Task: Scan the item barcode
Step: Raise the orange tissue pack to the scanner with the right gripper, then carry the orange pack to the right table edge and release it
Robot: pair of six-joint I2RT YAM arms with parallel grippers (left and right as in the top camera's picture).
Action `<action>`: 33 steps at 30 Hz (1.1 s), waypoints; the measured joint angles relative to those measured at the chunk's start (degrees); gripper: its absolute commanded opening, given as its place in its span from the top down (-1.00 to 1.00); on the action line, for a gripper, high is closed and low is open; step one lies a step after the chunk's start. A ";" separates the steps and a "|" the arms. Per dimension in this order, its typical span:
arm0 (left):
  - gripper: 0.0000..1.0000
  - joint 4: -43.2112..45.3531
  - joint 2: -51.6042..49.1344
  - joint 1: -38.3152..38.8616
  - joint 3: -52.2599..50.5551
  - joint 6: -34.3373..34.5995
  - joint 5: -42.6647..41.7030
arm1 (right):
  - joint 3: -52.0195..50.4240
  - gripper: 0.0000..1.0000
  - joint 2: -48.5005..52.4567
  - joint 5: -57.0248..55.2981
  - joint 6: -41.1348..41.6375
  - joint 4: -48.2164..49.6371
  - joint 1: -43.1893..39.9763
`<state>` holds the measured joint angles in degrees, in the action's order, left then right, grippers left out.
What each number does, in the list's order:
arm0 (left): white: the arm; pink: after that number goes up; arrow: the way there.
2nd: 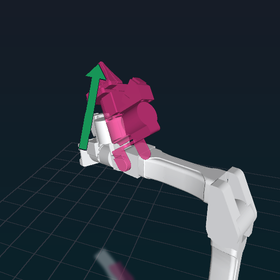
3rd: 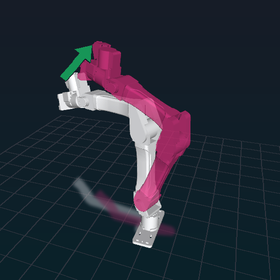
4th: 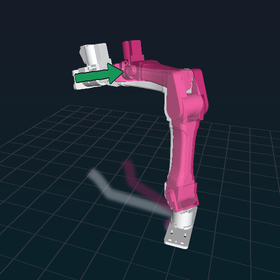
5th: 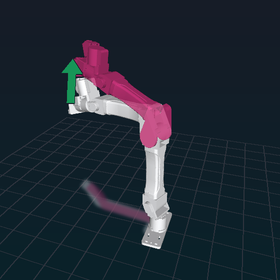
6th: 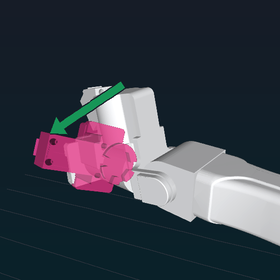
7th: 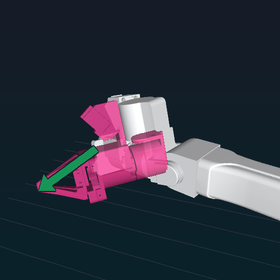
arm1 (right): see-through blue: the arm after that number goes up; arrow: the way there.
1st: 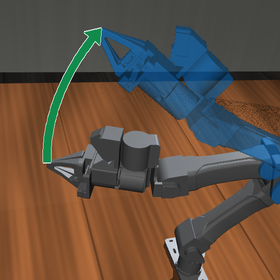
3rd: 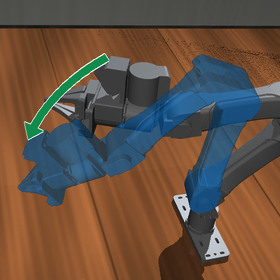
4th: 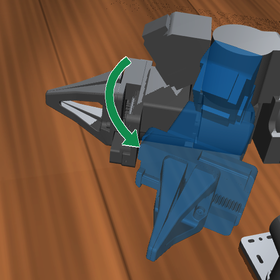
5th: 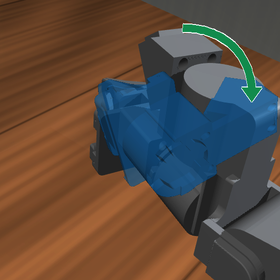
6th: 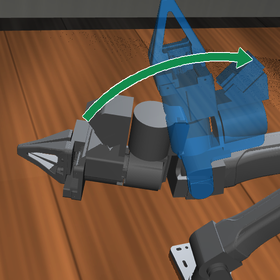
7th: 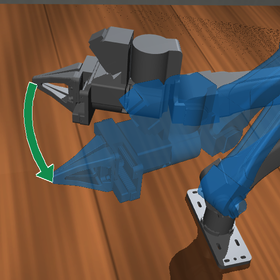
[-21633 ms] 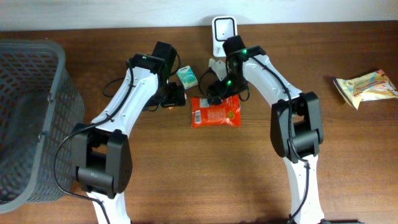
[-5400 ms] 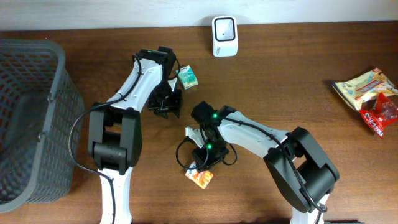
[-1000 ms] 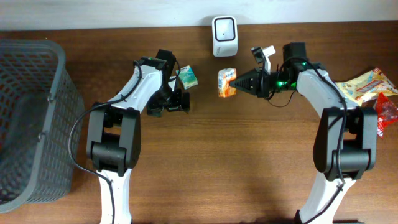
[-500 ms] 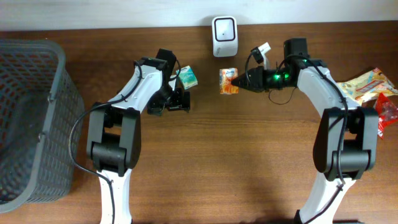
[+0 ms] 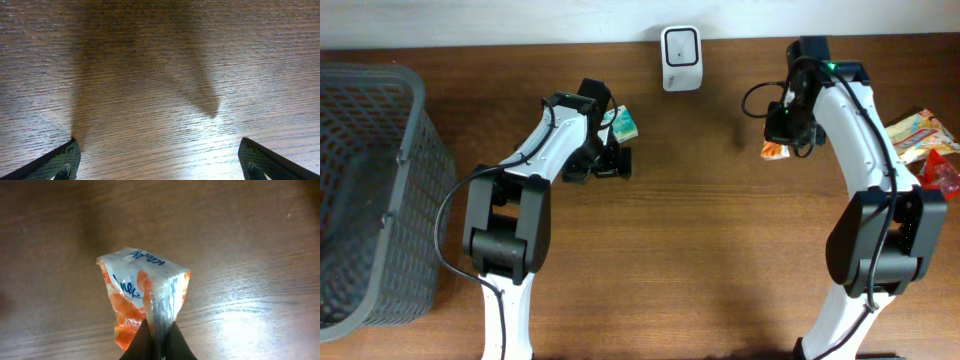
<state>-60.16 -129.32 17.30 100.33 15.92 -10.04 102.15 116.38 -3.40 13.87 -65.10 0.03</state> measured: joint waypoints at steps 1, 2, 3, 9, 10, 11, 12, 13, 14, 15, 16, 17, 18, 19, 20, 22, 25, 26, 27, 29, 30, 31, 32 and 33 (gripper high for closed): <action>-0.98 0.07 0.00 0.00 0.00 0.00 0.00 | 0.09 0.92 0.00 1.60 0.57 1.38 0.00; -0.98 0.61 0.00 0.00 0.00 0.00 0.02 | 0.09 0.92 0.00 4.96 0.90 5.33 0.15; -0.98 1.57 0.00 0.00 0.04 -0.02 0.00 | 0.20 0.92 -0.02 9.42 1.44 13.16 0.81; -0.98 2.10 0.00 0.00 0.15 -0.02 0.04 | 0.94 0.92 0.04 0.00 -15.37 46.07 15.45; -0.99 2.12 0.00 0.00 0.13 -0.02 0.00 | 0.94 0.92 0.42 -3.63 -24.11 48.98 17.90; -0.98 2.16 0.00 0.00 0.13 -0.02 0.02 | 1.01 0.92 1.49 -7.28 -32.46 50.38 20.13; -0.98 2.16 0.00 0.00 0.15 -0.02 -0.07 | 1.03 0.92 2.86 -8.70 -36.85 51.25 20.92; -0.98 2.16 0.00 0.00 0.15 -0.02 0.02 | 1.03 0.92 4.39 -9.88 -39.43 51.91 20.92; -0.98 2.16 0.00 0.00 0.13 -0.02 -0.02 | 1.03 0.92 5.99 -11.67 -40.85 53.59 20.74; -0.98 2.16 0.00 0.00 0.13 -0.02 0.00 | 1.03 0.92 8.37 -14.14 -42.29 54.71 20.39; -0.98 2.16 0.00 0.00 0.15 -0.02 -0.02 | 1.01 0.92 9.79 -15.76 -43.01 54.95 20.22; -0.98 2.16 0.00 0.00 0.15 -0.02 0.00 | 1.01 0.92 9.97 -16.33 -43.28 55.21 20.13; -0.98 2.16 0.00 0.00 0.13 -0.02 0.02 | 1.01 0.92 9.97 -16.72 -43.65 55.47 19.89; -0.98 2.16 0.00 0.00 0.13 -0.02 0.04 | 1.01 0.92 9.99 -16.85 -43.71 55.63 19.82; -0.98 2.16 0.00 0.00 0.15 -0.02 0.04 | 1.01 0.92 10.19 -17.00 -43.85 55.67 19.58; -0.98 2.16 0.00 0.00 0.15 -0.02 0.04 | 1.01 0.92 10.67 -17.20 -43.87 55.71 18.71; -0.98 2.16 0.00 0.00 0.13 -0.02 0.02 | 1.01 0.92 10.80 -17.33 -43.36 56.30 18.36; -0.98 2.16 0.00 0.00 0.13 -0.02 0.04 | 1.01 0.92 10.80 -18.43 -40.63 56.65 18.36; -0.98 2.16 0.00 0.00 0.13 -0.02 0.04 | 1.01 0.92 10.88 -20.39 -38.12 57.05 18.29; -0.99 2.16 0.00 0.00 0.15 -0.02 0.04 | 1.05 0.92 10.86 -24.65 -30.10 55.30 17.79; -0.98 2.16 0.00 0.00 0.15 -0.02 0.02 | 1.03 0.92 10.86 -25.57 -27.56 53.96 17.09; -0.99 2.16 0.00 0.00 0.13 -0.02 0.04 | 1.01 0.92 9.73 -26.38 -24.20 50.07 15.30; -0.98 2.19 0.00 0.00 0.15 -0.02 0.04 | 0.98 0.92 8.44 -26.64 -22.75 47.21 14.12; -0.98 2.19 0.00 0.00 0.13 -0.02 0.04 | 0.98 0.92 6.27 -26.80 -20.15 42.91 11.82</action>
<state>-57.98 -129.32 17.30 100.47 15.90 -10.00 103.13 122.65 -30.20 -6.28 -22.20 11.86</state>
